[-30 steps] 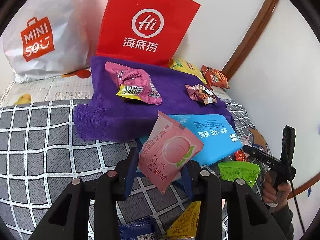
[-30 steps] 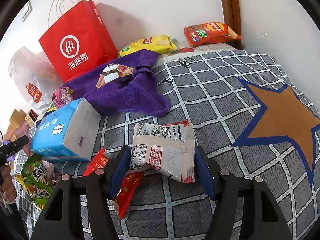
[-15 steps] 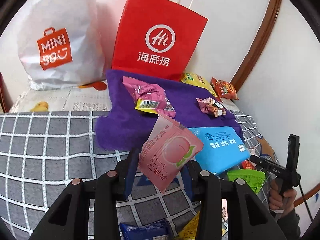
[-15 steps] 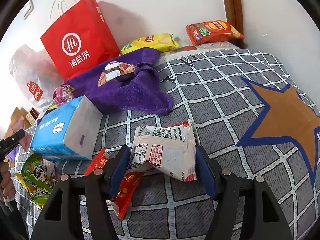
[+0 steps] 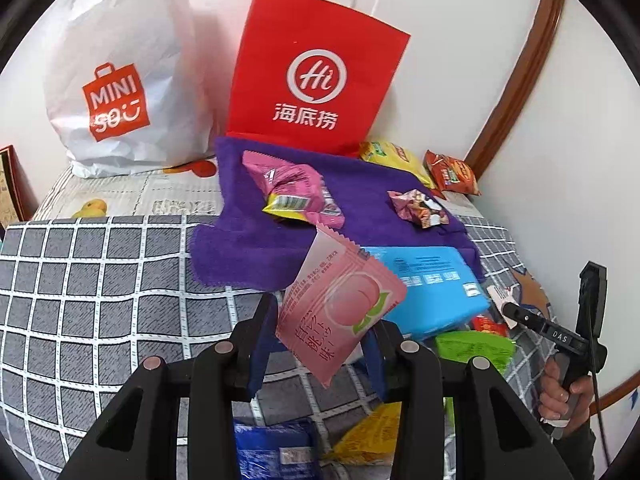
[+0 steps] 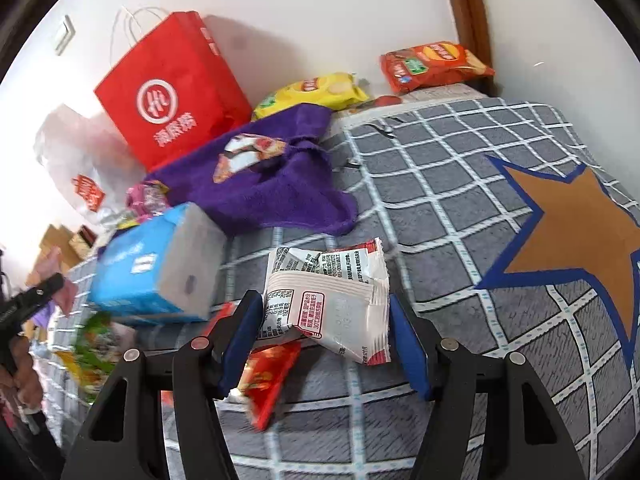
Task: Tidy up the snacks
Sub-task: 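Carry both held packets over the purple towel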
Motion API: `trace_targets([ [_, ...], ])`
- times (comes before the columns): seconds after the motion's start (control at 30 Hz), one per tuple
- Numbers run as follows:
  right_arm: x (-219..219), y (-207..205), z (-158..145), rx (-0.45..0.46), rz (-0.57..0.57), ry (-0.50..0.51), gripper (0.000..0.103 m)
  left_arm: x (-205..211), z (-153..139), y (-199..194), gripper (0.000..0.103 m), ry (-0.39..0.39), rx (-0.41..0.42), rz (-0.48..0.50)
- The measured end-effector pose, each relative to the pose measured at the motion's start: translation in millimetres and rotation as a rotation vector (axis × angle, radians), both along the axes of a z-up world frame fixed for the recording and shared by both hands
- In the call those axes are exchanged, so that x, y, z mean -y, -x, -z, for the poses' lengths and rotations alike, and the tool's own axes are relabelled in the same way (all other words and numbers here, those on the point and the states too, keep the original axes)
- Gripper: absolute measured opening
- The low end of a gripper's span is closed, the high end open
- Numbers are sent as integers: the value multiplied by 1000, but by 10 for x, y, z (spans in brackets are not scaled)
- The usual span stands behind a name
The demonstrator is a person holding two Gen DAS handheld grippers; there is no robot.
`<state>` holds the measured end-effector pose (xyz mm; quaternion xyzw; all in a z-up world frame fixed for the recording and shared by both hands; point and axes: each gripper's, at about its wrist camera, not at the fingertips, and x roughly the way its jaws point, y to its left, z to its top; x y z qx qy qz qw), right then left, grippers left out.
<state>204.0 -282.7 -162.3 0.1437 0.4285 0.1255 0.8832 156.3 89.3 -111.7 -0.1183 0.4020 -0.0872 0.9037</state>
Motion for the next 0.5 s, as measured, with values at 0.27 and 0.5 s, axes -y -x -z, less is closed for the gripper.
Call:
trace_targets([
  [0.27, -274, -205, -605, 130, -81, 14, 64, 137, -356, -141, 38, -24, 45, 6],
  [0.5, -719, -516, -1131, 246, -127, 71, 64, 230, -669, -479, 38, -66, 95, 16],
])
